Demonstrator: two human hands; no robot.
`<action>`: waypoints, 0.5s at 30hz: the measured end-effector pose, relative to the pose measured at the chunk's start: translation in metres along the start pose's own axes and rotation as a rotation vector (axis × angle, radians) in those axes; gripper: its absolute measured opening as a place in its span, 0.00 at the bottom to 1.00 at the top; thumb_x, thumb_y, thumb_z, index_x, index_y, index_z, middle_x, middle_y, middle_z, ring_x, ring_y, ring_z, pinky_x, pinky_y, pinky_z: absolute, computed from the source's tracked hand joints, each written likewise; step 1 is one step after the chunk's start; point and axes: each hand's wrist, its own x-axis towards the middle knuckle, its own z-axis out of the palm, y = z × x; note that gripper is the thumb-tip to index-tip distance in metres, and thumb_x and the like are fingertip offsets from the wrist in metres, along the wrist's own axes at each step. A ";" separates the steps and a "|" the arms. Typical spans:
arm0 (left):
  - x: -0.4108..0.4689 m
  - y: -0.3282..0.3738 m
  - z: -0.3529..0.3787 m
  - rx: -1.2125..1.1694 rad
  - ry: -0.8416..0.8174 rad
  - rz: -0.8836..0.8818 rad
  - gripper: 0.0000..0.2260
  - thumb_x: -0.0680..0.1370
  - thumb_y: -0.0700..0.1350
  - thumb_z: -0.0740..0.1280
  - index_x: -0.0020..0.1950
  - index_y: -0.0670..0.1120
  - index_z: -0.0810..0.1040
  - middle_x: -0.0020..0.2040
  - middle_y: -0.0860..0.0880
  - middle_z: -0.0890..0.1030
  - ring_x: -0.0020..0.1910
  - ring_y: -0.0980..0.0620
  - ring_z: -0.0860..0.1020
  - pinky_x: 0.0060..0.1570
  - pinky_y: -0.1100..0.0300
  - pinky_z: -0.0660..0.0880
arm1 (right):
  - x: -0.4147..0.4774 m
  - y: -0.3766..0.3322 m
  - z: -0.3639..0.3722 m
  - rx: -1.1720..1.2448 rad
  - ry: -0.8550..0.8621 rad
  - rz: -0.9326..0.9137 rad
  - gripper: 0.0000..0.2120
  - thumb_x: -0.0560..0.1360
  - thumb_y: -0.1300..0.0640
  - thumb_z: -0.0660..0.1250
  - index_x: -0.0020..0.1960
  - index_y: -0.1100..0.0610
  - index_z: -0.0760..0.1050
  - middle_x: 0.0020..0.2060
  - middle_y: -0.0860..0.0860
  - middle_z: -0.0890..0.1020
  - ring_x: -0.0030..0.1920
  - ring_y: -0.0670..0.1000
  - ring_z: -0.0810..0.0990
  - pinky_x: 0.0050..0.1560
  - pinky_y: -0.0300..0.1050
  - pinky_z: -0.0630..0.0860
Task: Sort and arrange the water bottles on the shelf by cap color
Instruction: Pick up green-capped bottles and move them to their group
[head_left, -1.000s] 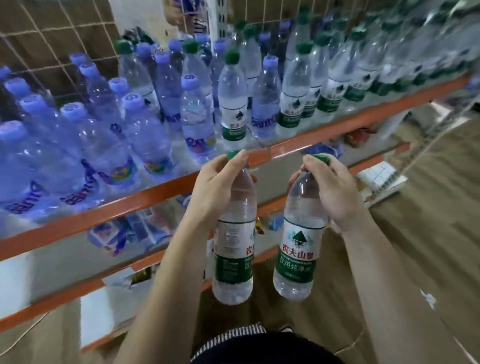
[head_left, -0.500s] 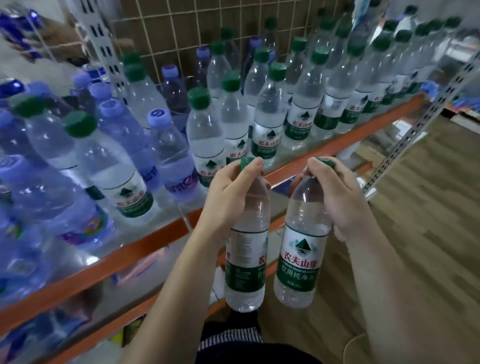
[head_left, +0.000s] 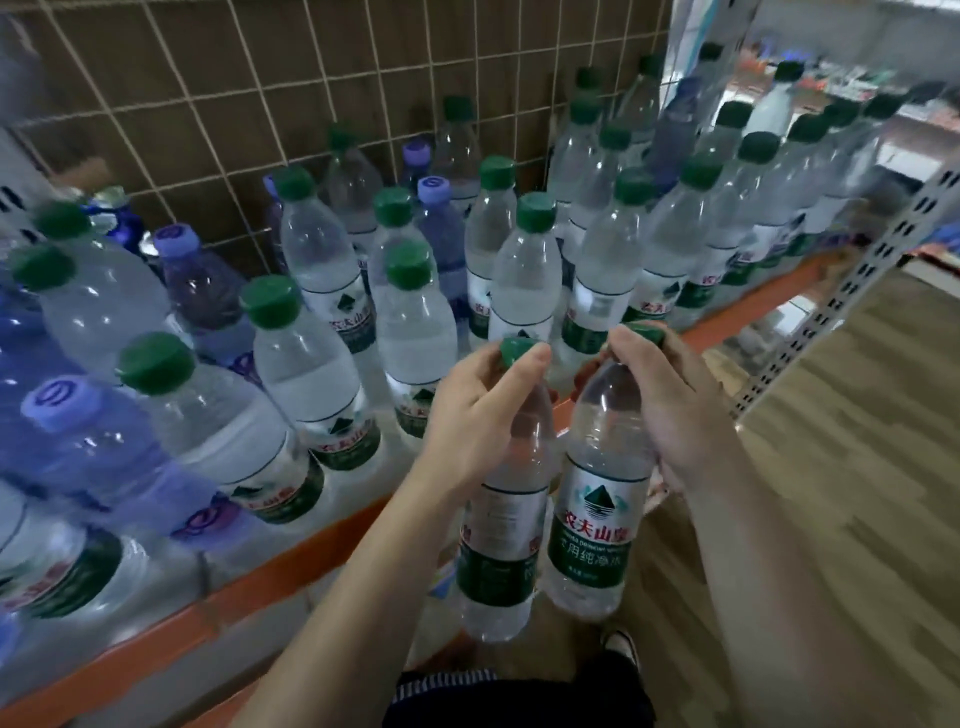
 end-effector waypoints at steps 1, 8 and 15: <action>0.005 -0.001 0.006 0.022 0.036 0.002 0.21 0.77 0.57 0.65 0.44 0.37 0.76 0.32 0.42 0.81 0.30 0.45 0.79 0.30 0.58 0.73 | 0.010 0.002 -0.007 -0.004 -0.019 0.001 0.15 0.73 0.40 0.65 0.44 0.52 0.78 0.35 0.52 0.84 0.36 0.51 0.83 0.37 0.41 0.78; 0.019 -0.005 0.055 0.149 0.430 0.057 0.16 0.76 0.59 0.65 0.42 0.48 0.80 0.37 0.45 0.84 0.36 0.47 0.82 0.39 0.53 0.78 | 0.064 0.010 -0.057 -0.109 -0.267 -0.075 0.18 0.72 0.38 0.63 0.45 0.53 0.77 0.38 0.55 0.83 0.41 0.54 0.82 0.43 0.44 0.77; 0.009 0.026 0.075 0.387 0.904 0.260 0.16 0.79 0.58 0.62 0.46 0.45 0.78 0.40 0.45 0.82 0.38 0.45 0.80 0.41 0.43 0.78 | 0.085 0.013 -0.077 0.024 -0.566 -0.052 0.13 0.76 0.45 0.65 0.48 0.55 0.76 0.39 0.54 0.84 0.40 0.53 0.84 0.40 0.37 0.78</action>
